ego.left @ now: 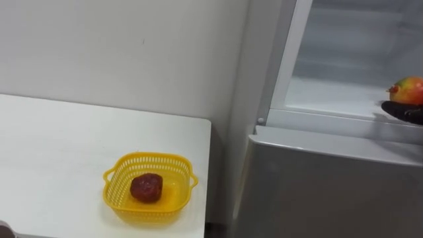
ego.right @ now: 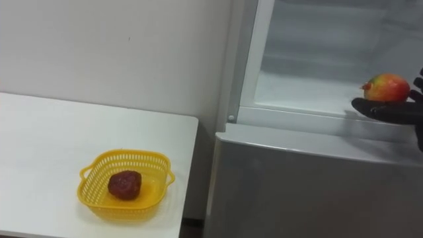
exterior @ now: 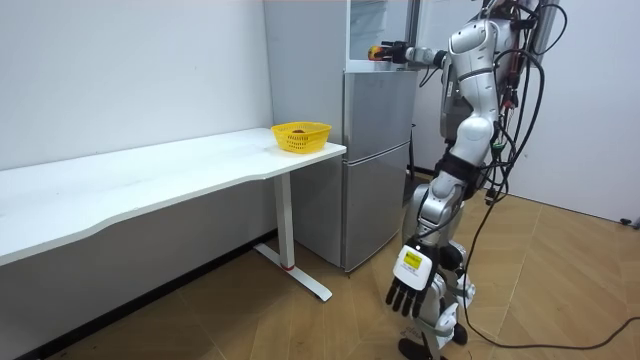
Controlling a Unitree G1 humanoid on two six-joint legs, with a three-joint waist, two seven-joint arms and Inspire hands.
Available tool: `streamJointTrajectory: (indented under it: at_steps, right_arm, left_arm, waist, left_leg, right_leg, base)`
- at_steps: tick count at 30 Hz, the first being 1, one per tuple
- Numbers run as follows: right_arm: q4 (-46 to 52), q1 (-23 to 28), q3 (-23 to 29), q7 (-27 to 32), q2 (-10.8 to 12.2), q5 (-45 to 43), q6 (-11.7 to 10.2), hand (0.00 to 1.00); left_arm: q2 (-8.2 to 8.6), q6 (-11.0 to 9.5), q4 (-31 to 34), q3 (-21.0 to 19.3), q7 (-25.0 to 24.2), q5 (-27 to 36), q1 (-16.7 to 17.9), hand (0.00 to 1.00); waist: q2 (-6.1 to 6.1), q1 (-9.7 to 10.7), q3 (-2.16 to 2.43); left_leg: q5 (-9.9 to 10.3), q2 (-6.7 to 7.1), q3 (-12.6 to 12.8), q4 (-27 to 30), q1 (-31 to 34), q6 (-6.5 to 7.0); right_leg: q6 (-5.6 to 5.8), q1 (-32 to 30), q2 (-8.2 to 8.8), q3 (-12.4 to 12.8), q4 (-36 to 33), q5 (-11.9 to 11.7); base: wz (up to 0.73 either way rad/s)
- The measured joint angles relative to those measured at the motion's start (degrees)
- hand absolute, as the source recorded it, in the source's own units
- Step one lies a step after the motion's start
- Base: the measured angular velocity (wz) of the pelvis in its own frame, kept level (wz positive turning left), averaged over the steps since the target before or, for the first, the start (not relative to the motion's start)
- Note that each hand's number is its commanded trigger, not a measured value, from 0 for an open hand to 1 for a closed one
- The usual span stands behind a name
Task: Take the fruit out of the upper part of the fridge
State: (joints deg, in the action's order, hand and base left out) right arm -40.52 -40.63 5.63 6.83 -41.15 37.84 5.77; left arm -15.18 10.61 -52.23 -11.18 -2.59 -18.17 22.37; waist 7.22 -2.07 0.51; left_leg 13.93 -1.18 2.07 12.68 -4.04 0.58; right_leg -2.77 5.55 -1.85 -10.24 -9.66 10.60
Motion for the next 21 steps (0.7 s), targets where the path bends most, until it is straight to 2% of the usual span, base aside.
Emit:
streamJointTrajectory:
  at_steps: [4, 7, 21]
  right_arm:
    - [0.0, -0.03, -0.04, -0.02, 0.0, -0.48, -0.14, 0.0]
    - [-0.01, -0.04, -0.68, 0.0, -0.08, -2.22, -0.2, 0.0]
    - [-4.38, -4.4, -7.97, -1.5, -2.13, -8.74, -0.65, 0.0]
  left_arm:
    - [0.0, -0.07, -0.01, 0.0, -0.07, 0.0, 0.0, 0.0]
    - [-0.01, -0.07, 0.0, 0.03, -0.06, 0.0, -0.1, 0.0]
    - [-0.23, -0.22, 0.08, 0.73, -1.59, -0.03, -0.34, 0.0]
  waist:
    - [0.23, -0.14, 0.14]
    - [0.54, 0.03, -0.01]
    - [0.85, 0.04, -0.04]
  left_leg:
    - [-0.02, 0.0, -0.3, 0.19, 0.69, -0.04]
    - [-0.02, 0.02, -0.7, 0.8, 1.39, -0.04]
    - [-0.13, 0.06, -0.87, 0.99, 2.9, -0.22]
  right_leg:
    - [-0.17, -0.59, 0.0, -0.19, -0.09, -0.1]
    - [-0.18, -0.85, 0.05, -0.62, -0.08, -0.11]
    - [-0.53, -1.89, -0.09, -0.9, -0.17, -0.31]
  base:
    - [0.02]
    - [0.07]
    - [0.0]
